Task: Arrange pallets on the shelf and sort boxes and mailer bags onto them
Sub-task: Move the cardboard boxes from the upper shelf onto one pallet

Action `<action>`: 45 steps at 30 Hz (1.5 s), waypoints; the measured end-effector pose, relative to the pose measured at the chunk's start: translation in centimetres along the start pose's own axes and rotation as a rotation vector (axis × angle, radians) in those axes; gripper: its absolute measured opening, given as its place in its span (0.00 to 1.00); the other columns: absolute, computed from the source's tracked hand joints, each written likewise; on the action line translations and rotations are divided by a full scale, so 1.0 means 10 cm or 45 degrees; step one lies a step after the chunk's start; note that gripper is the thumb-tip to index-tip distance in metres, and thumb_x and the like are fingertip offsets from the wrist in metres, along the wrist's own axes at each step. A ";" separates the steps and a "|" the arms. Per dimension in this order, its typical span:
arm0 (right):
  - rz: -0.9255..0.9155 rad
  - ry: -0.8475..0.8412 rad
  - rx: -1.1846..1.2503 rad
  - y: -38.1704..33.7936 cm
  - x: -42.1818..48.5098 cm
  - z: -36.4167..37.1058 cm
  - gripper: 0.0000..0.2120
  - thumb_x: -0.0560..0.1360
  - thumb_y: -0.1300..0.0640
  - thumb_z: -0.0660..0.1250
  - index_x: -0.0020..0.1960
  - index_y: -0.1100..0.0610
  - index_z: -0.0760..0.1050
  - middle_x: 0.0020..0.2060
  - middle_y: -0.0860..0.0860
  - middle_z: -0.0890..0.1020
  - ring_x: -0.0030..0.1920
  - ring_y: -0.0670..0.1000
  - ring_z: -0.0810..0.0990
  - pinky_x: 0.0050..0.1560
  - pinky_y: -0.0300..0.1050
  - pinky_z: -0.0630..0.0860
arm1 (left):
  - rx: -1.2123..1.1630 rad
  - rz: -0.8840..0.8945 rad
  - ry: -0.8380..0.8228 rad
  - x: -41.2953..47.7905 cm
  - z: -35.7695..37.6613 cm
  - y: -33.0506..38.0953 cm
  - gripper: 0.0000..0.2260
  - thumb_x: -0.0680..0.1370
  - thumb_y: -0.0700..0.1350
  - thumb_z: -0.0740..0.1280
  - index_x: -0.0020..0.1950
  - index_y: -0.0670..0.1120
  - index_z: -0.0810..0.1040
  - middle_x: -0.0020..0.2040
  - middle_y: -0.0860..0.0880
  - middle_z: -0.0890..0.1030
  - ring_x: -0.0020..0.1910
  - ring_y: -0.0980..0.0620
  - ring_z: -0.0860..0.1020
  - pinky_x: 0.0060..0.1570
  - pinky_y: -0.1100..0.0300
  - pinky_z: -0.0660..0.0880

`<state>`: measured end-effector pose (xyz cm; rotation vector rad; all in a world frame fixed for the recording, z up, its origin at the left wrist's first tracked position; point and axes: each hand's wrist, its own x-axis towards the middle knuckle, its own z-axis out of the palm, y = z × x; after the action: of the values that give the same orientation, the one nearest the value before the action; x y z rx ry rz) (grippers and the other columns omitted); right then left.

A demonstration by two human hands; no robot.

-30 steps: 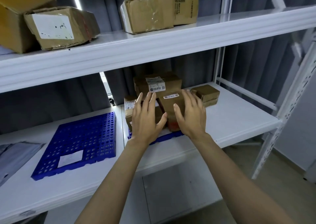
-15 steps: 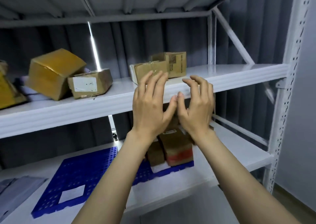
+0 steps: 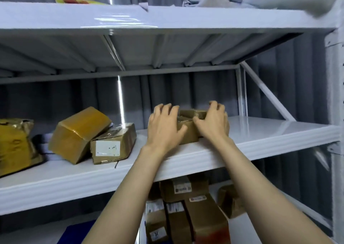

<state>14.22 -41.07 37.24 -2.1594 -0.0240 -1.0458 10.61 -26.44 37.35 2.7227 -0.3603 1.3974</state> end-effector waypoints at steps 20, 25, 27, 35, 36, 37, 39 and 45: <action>0.117 0.292 0.140 0.12 0.28 0.21 0.44 0.64 0.44 0.75 0.72 0.58 0.59 0.65 0.57 0.69 0.64 0.60 0.71 0.59 0.51 0.70 | -0.089 -0.160 -0.275 0.02 0.31 -0.12 0.22 0.78 0.58 0.57 0.69 0.50 0.68 0.69 0.45 0.71 0.68 0.41 0.65 0.66 0.47 0.61; -0.162 0.568 0.333 0.10 -0.19 0.02 0.44 0.62 0.48 0.78 0.70 0.60 0.62 0.64 0.54 0.70 0.63 0.54 0.72 0.58 0.39 0.68 | -0.268 -0.200 -0.161 0.02 0.27 -0.06 0.25 0.79 0.63 0.53 0.66 0.48 0.73 0.66 0.45 0.75 0.67 0.43 0.67 0.69 0.47 0.60; -0.242 0.649 0.372 0.10 -0.41 -0.08 0.44 0.62 0.47 0.79 0.69 0.61 0.62 0.64 0.54 0.71 0.63 0.51 0.72 0.58 0.32 0.66 | -0.491 -0.220 -0.111 0.00 0.22 -0.02 0.25 0.79 0.63 0.52 0.65 0.48 0.74 0.63 0.46 0.77 0.66 0.45 0.69 0.68 0.46 0.62; -0.376 0.724 0.480 0.04 -1.25 -0.31 0.42 0.61 0.51 0.79 0.67 0.66 0.63 0.63 0.56 0.71 0.65 0.52 0.71 0.65 0.47 0.71 | -1.593 -0.538 0.061 -0.34 -0.26 0.21 0.25 0.81 0.56 0.56 0.74 0.45 0.62 0.55 0.61 0.72 0.54 0.64 0.71 0.52 0.71 0.63; -0.404 0.727 0.480 0.04 -1.36 -0.32 0.41 0.62 0.52 0.78 0.66 0.67 0.63 0.62 0.57 0.71 0.65 0.53 0.72 0.65 0.48 0.71 | -1.730 -0.576 0.069 -0.43 -0.33 0.25 0.26 0.81 0.55 0.57 0.76 0.46 0.58 0.53 0.64 0.70 0.51 0.69 0.70 0.50 0.72 0.65; -0.431 0.735 0.472 0.05 -1.48 -0.34 0.40 0.62 0.52 0.77 0.65 0.69 0.64 0.61 0.58 0.71 0.64 0.54 0.71 0.65 0.48 0.70 | -1.833 -0.609 0.087 -0.51 -0.38 0.28 0.28 0.80 0.56 0.58 0.77 0.47 0.55 0.54 0.64 0.69 0.50 0.71 0.70 0.52 0.71 0.66; -0.452 0.740 0.451 0.08 -1.70 -0.37 0.39 0.62 0.53 0.75 0.64 0.71 0.64 0.60 0.61 0.70 0.64 0.56 0.71 0.65 0.48 0.69 | -1.974 -0.666 0.125 -0.65 -0.47 0.30 0.30 0.79 0.56 0.59 0.77 0.49 0.51 0.58 0.60 0.68 0.50 0.71 0.70 0.56 0.65 0.67; -0.381 0.648 0.461 0.20 -2.42 -0.37 0.38 0.62 0.51 0.72 0.62 0.73 0.63 0.58 0.64 0.70 0.61 0.58 0.71 0.60 0.53 0.72 | -2.019 -0.737 0.236 -1.16 -0.61 0.33 0.27 0.79 0.50 0.64 0.75 0.48 0.59 0.60 0.58 0.69 0.55 0.72 0.71 0.52 0.75 0.67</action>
<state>-3.87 -38.08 20.92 -1.5497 -0.2832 -1.6015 -1.51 -26.64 31.39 1.2065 -0.3617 0.6129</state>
